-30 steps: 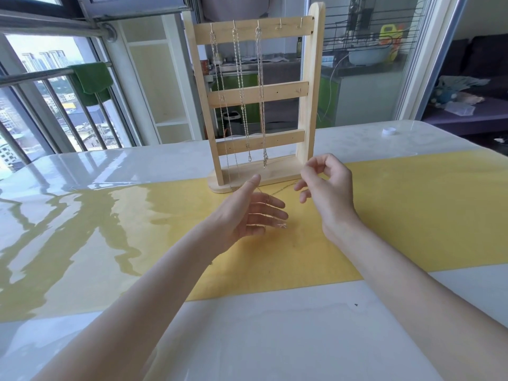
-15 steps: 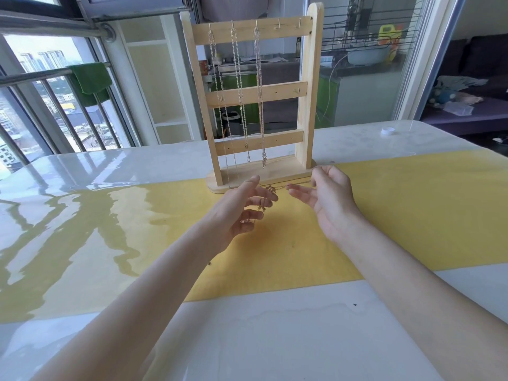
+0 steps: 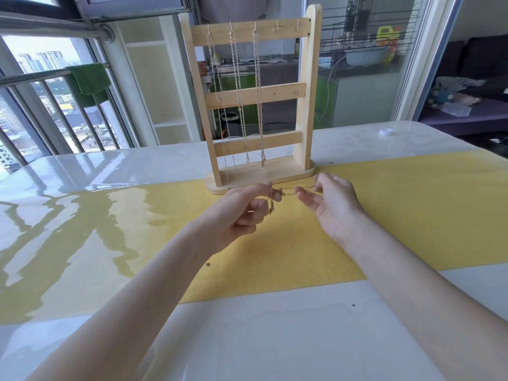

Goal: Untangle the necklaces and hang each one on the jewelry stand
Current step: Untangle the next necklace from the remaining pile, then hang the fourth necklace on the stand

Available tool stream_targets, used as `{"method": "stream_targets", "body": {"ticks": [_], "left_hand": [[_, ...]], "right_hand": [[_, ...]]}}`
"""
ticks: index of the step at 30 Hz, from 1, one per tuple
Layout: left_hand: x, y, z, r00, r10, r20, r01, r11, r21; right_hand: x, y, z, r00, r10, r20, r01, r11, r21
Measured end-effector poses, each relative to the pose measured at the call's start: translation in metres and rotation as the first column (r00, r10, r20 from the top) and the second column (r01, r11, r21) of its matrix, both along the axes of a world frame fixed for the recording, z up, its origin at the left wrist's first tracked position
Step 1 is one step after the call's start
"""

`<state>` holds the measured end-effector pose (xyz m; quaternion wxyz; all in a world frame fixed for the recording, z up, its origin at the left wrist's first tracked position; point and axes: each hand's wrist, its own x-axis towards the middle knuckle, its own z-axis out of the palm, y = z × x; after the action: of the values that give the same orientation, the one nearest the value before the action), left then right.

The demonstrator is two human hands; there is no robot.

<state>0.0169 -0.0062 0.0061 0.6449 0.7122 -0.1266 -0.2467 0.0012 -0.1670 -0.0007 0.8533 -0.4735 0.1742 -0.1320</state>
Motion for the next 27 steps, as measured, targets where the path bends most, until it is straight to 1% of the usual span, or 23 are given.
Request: {"method": "stream_targets", "body": {"ticks": [3, 6, 8, 9, 11, 12, 16, 18, 20, 22, 23, 24, 25, 27], "left_hand": [[-0.001, 0.002, 0.000, 0.999, -0.044, 0.025, 0.043, 0.999, 0.030], [0.003, 0.005, -0.001, 0.999, -0.041, -0.026, 0.041, 0.999, 0.016], [0.006, 0.007, -0.003, 0.998, 0.002, -0.055, -0.002, 1.000, -0.003], [0.008, 0.007, -0.003, 0.997, 0.031, -0.073, -0.032, 0.999, -0.016], [0.011, 0.009, -0.004, 0.989, 0.087, -0.120, -0.093, 0.995, -0.047], [0.012, 0.010, -0.005, 0.983, 0.115, -0.142, -0.124, 0.990, -0.060], [0.018, 0.015, -0.005, 0.962, 0.194, -0.195, -0.215, 0.972, -0.098], [0.020, 0.016, -0.004, 0.954, 0.213, -0.209, -0.239, 0.965, -0.108], [0.021, 0.018, -0.004, 0.951, 0.224, -0.214, -0.252, 0.961, -0.111], [0.022, 0.017, -0.004, 0.950, 0.230, -0.212, -0.256, 0.961, -0.102], [0.023, 0.018, -0.004, 0.949, 0.238, -0.209, -0.261, 0.961, -0.091], [0.023, 0.018, -0.005, 0.947, 0.249, -0.203, -0.268, 0.961, -0.074], [0.023, 0.018, -0.005, 0.947, 0.260, -0.187, -0.274, 0.960, -0.051], [0.022, 0.018, -0.008, 0.953, 0.279, -0.121, -0.279, 0.960, 0.018]], "right_hand": [[-0.001, -0.001, 0.001, 0.999, 0.013, -0.032, -0.012, 1.000, 0.017], [-0.003, 0.001, 0.002, 0.997, 0.022, -0.079, -0.027, 0.998, -0.062], [-0.002, 0.002, 0.000, 0.995, 0.027, -0.093, -0.042, 0.987, -0.157], [-0.002, 0.003, -0.001, 0.995, 0.023, -0.096, -0.045, 0.972, -0.231], [-0.002, 0.003, -0.003, 0.997, 0.000, -0.080, -0.033, 0.912, -0.409], [-0.002, 0.002, -0.003, 0.998, -0.006, -0.055, -0.021, 0.884, -0.467], [-0.002, -0.002, 0.000, 0.997, 0.069, 0.023, -0.047, 0.854, -0.518], [-0.002, -0.004, -0.001, 0.992, 0.124, 0.016, -0.087, 0.778, -0.622], [-0.001, -0.005, -0.004, 0.978, 0.210, -0.021, -0.154, 0.640, -0.752], [-0.002, -0.005, -0.009, 0.946, 0.308, -0.101, -0.244, 0.474, -0.846], [-0.001, -0.004, -0.012, 0.938, 0.322, -0.127, -0.254, 0.390, -0.885], [0.000, -0.003, -0.013, 0.941, 0.316, -0.123, -0.233, 0.339, -0.911], [0.000, -0.004, -0.014, 0.952, 0.293, -0.092, -0.191, 0.331, -0.924], [0.001, -0.005, -0.012, 0.975, 0.224, 0.002, -0.091, 0.408, -0.908]]}}
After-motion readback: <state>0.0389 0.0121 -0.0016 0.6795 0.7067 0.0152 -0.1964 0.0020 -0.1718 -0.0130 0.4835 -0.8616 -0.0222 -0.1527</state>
